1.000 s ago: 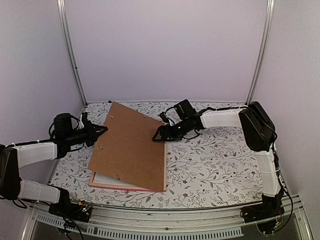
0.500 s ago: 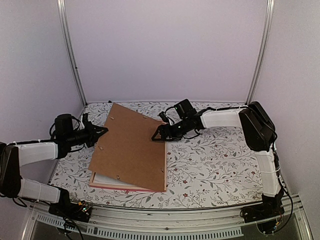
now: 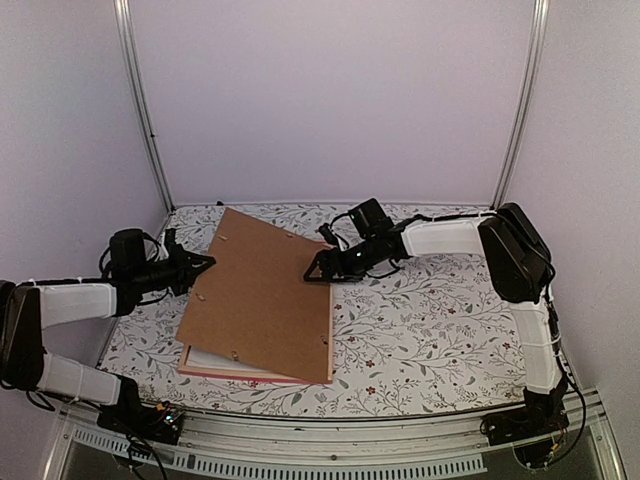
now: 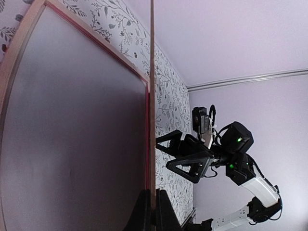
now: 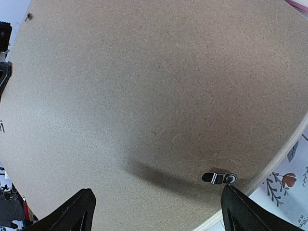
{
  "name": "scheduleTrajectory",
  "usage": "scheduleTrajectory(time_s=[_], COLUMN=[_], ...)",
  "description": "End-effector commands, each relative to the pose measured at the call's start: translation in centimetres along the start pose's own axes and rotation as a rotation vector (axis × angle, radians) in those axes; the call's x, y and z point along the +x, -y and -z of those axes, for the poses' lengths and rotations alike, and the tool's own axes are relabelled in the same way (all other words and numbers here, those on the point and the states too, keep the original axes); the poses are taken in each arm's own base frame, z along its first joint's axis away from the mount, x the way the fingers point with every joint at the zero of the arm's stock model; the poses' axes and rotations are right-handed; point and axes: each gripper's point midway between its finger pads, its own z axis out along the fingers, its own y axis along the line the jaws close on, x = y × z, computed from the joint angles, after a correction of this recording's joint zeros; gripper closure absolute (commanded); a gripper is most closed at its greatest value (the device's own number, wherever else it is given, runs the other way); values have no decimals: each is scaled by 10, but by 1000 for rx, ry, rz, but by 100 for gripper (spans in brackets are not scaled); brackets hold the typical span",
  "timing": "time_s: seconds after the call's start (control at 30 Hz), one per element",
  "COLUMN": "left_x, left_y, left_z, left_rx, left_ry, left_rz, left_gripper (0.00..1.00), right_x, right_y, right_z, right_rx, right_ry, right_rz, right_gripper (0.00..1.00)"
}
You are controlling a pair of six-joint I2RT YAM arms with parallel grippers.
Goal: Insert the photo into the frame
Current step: Press the backboard against the frame body.
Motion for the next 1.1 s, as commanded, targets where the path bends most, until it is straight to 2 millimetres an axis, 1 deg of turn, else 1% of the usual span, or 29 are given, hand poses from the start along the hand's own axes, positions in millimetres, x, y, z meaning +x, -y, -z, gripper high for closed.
scheduleTrajectory(time_s=[0.0,0.17,0.33,0.43,0.47,0.53,0.77,1.07], left_x=[-12,-16,-21,-19,-23,-24,-24,-28], left_y=[15,14,11,12,9,7,6,3], left_z=[4,6,10,10,12,13,10,5], left_rx=[59,63,67,71,67,66,96,118], left_ry=[16,20,23,18,30,33,29,36], left_rz=[-55,-57,-53,-54,-49,-46,-16,6], left_gripper=[100,100,100,100,100,100,100,100], right_x=[-9,-13,-12,-11,-10,-9,-4,0], right_y=[-17,-26,-27,-25,-23,-21,-13,-10], right_z=[20,31,37,38,37,37,33,36], right_rx=[2,-1,9,15,18,20,30,41], right_ry=[31,50,54,52,50,49,35,34], right_rz=[19,34,37,34,33,29,15,8], right_gripper=[6,6,6,6,6,6,6,6])
